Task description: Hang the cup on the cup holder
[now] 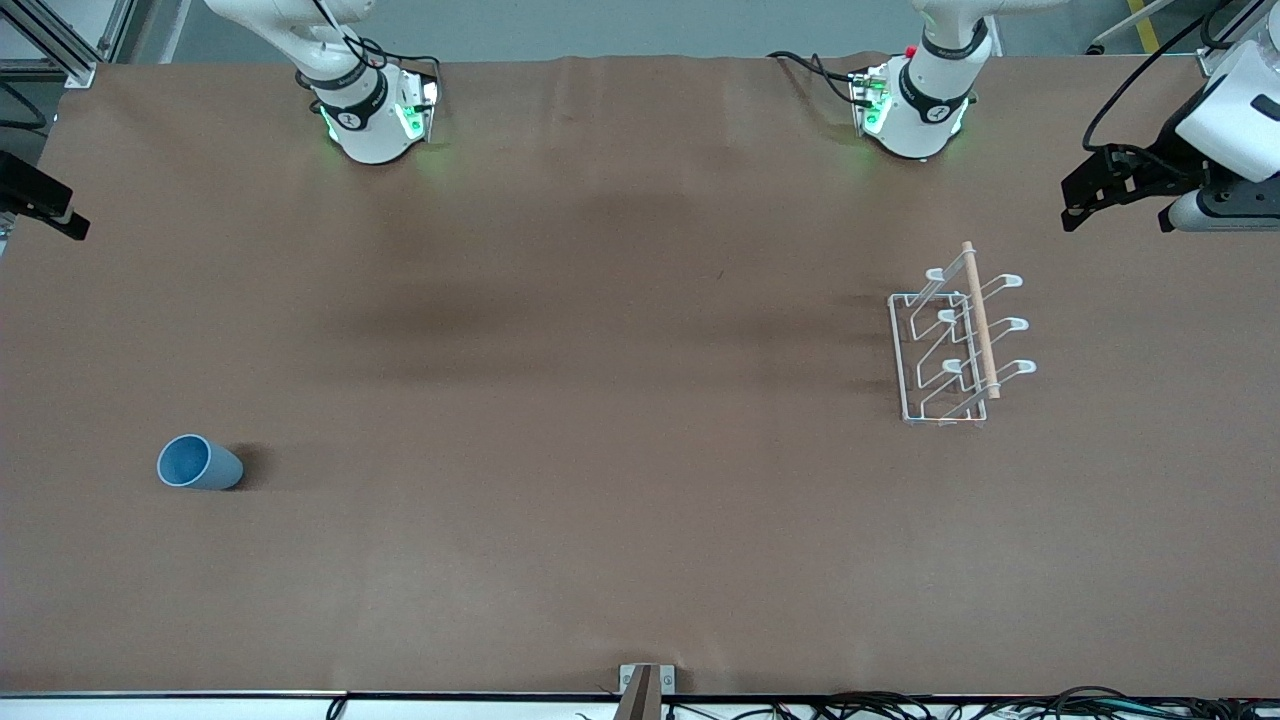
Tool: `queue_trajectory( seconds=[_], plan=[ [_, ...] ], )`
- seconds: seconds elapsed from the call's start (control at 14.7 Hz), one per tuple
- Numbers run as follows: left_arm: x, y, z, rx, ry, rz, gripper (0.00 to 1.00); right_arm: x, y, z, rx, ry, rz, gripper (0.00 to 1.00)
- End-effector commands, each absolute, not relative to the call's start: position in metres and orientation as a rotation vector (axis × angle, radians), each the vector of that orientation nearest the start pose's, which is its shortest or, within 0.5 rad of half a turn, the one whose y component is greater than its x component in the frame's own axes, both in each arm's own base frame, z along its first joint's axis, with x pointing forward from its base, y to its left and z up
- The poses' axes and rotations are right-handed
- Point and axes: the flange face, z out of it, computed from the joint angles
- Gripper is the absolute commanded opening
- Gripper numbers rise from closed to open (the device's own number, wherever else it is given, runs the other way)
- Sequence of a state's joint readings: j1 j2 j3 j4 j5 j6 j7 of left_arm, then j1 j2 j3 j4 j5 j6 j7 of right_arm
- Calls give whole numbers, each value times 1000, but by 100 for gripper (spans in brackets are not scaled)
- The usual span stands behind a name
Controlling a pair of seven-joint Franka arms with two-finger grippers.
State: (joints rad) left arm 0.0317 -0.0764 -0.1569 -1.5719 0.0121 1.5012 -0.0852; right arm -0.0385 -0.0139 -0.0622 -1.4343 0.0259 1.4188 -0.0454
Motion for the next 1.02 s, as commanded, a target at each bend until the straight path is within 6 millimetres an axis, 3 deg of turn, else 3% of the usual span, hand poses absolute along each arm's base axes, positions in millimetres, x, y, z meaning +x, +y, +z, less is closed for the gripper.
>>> queue_trajectory(
  seconds=[0.0,0.68,0.82,0.95],
  plan=[
    [519,-67,666,-3104,75,-42,100,530,-52,681,-3096,68,4,100],
    [524,-67,670,-3109,85,-59,100,534,-52,681,-3103,66,-24,99],
    [524,-68,670,-3109,87,-59,100,536,-67,679,-3109,74,-43,99],
    [524,-68,669,-3109,87,-56,100,549,-82,664,-3112,67,-40,99]
  ],
)
